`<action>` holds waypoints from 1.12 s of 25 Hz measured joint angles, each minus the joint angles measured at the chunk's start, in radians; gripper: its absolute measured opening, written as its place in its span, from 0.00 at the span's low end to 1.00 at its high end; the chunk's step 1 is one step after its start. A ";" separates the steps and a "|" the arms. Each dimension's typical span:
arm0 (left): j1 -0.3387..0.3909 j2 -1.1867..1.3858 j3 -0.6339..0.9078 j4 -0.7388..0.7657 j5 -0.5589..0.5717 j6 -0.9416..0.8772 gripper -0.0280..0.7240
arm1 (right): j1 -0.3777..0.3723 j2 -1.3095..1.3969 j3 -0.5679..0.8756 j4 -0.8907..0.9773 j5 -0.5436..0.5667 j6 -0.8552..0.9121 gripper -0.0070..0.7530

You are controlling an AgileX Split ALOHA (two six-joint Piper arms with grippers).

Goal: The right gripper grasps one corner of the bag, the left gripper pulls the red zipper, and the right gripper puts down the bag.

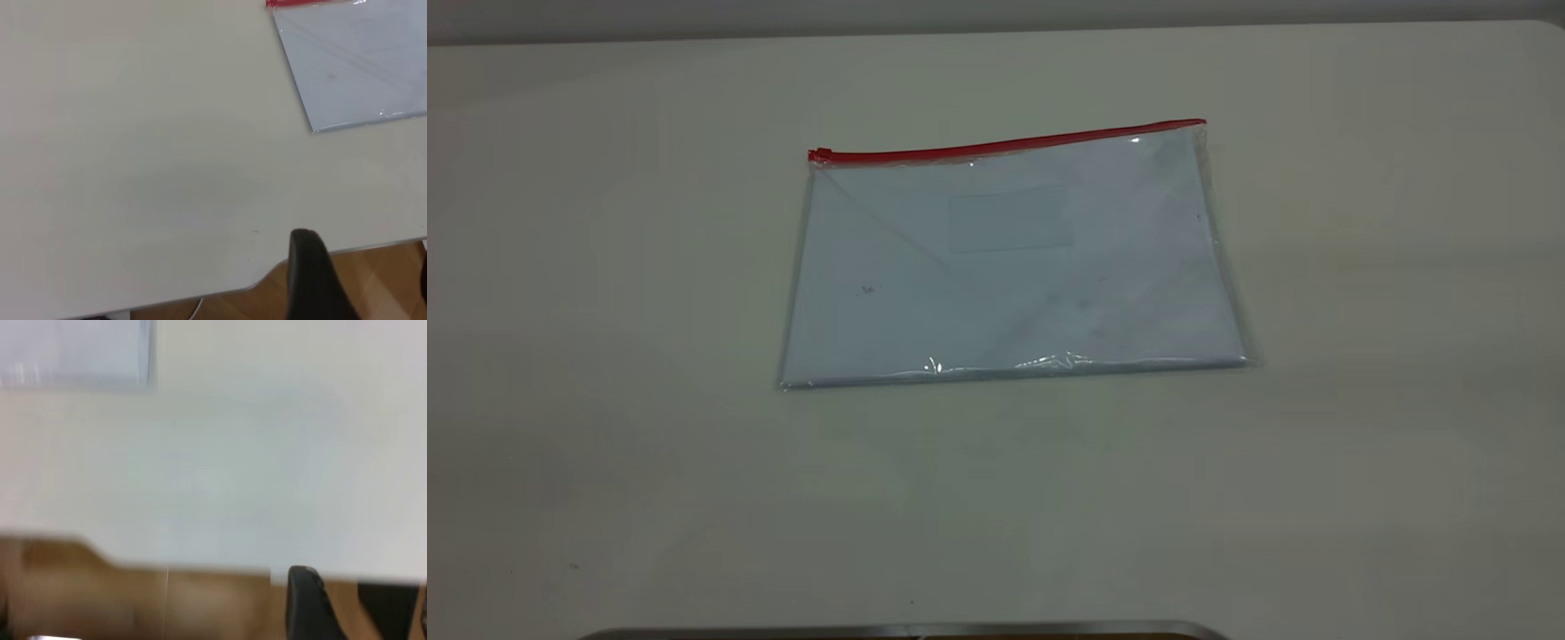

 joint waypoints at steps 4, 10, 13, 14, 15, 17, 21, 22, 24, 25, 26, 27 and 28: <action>0.027 0.000 0.000 0.000 0.002 0.000 0.64 | -0.002 -0.230 0.000 0.001 0.016 0.000 0.59; 0.059 0.000 0.000 0.000 0.002 0.000 0.64 | -0.002 -0.332 0.000 0.001 0.031 0.000 0.59; 0.059 0.000 0.000 0.000 0.003 0.000 0.64 | -0.002 -0.332 0.000 0.001 0.031 0.000 0.59; 0.059 0.000 0.000 0.000 0.003 0.000 0.64 | -0.002 -0.332 0.000 0.001 0.031 0.000 0.59; 0.059 0.000 0.000 0.000 0.003 0.000 0.64 | -0.002 -0.332 0.000 0.001 0.031 0.000 0.59; 0.059 0.000 0.000 0.000 0.003 0.000 0.64 | -0.002 -0.332 0.000 0.002 0.031 0.000 0.59; 0.059 0.000 0.000 0.000 0.003 0.000 0.64 | -0.002 -0.332 0.000 0.002 0.031 0.000 0.59; 0.059 0.000 0.000 0.000 0.003 0.000 0.64 | -0.002 -0.332 0.000 0.002 0.031 0.000 0.59; 0.059 0.000 0.000 0.000 0.003 0.000 0.64 | -0.002 -0.332 0.000 0.002 0.031 0.000 0.59; 0.059 0.000 0.000 0.000 0.003 0.000 0.64 | -0.002 -0.332 0.000 0.002 0.031 0.000 0.59; 0.059 0.000 0.000 0.000 0.003 0.000 0.64 | -0.002 -0.332 0.000 0.002 0.031 0.000 0.59; 0.059 0.000 0.000 0.000 0.003 0.000 0.64 | -0.002 -0.332 0.000 0.002 0.031 0.000 0.59; 0.059 0.000 0.000 0.000 0.003 0.000 0.64 | -0.002 -0.332 0.000 0.002 0.031 0.000 0.59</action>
